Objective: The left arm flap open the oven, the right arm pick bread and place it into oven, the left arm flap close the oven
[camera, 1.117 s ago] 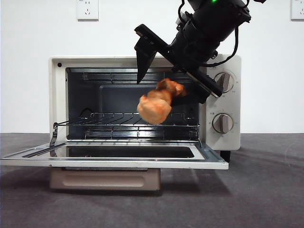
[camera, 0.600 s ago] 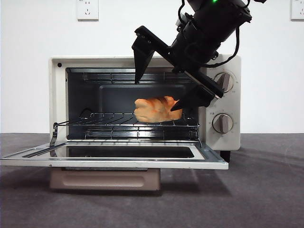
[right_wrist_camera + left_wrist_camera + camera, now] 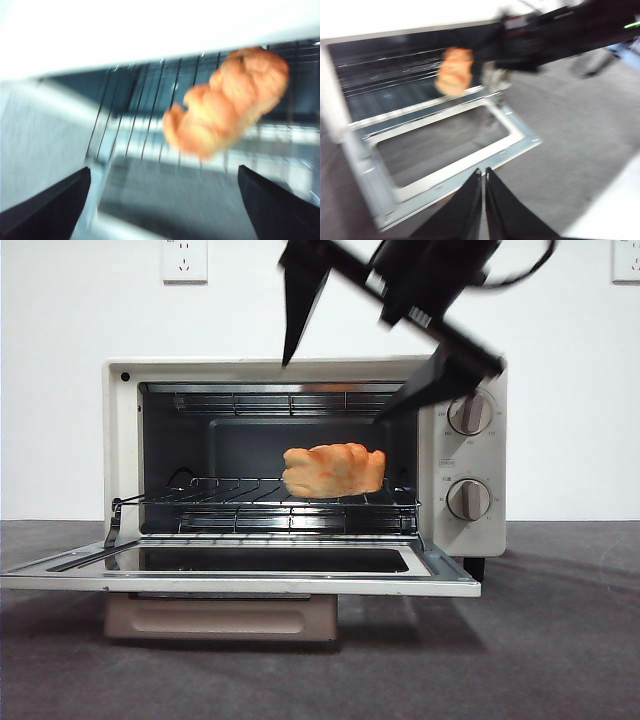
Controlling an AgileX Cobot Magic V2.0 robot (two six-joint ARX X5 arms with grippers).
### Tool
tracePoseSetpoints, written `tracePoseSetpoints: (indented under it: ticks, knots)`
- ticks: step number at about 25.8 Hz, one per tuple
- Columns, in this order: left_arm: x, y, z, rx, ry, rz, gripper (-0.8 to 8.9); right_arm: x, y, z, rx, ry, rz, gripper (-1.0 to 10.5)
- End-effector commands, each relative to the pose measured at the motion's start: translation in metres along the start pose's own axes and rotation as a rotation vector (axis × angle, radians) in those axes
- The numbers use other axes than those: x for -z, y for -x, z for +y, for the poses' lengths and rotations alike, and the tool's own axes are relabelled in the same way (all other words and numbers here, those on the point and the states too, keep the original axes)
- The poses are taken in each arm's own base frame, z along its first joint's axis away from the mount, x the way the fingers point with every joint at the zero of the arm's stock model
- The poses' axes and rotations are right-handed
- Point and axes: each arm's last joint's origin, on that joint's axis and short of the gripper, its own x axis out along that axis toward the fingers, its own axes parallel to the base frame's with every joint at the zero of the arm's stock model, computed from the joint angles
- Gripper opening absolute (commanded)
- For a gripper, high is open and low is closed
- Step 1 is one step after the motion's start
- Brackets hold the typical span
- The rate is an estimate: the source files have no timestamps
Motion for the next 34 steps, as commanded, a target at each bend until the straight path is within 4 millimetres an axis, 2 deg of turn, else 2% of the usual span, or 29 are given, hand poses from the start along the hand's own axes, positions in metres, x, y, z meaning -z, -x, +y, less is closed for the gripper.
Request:
tracePoseSetpoints:
  ticks: [1,2,6,10,16,19,23,28,34]
  knots:
    - [0.000,0.003,0.001,-0.058,-0.015,0.018,0.15,0.000,0.036,0.009,-0.013,0.157,0.016,4.1]
    - [0.002,0.002,0.002,-0.069,0.010,0.045,0.14,0.000,0.054,0.008,-0.013,0.193,0.025,3.4]
    - [0.007,-0.004,0.002,-0.096,0.095,0.120,0.14,0.003,0.103,0.001,-0.020,0.253,0.027,1.8]
    - [0.008,-0.017,0.002,-0.126,0.218,0.168,0.14,0.008,0.150,-0.009,-0.043,0.297,-0.005,1.3]
    - [0.006,-0.045,0.001,-0.099,0.377,0.318,0.13,0.021,0.199,-0.027,-0.077,0.373,-0.027,0.4]
    - [0.001,-0.067,0.003,-0.020,0.436,0.374,0.13,0.028,0.213,-0.035,-0.081,0.384,-0.014,0.2]
    - [-0.011,-0.095,0.012,0.085,0.515,0.360,0.14,0.033,0.220,-0.040,-0.074,0.389,-0.004,0.2]
    - [-0.014,-0.118,0.045,0.118,0.617,0.380,0.14,0.035,0.222,-0.042,-0.067,0.394,0.020,0.2]
    - [-0.009,-0.122,0.092,0.026,0.705,0.358,0.14,0.037,0.221,-0.043,-0.068,0.420,0.044,0.2]
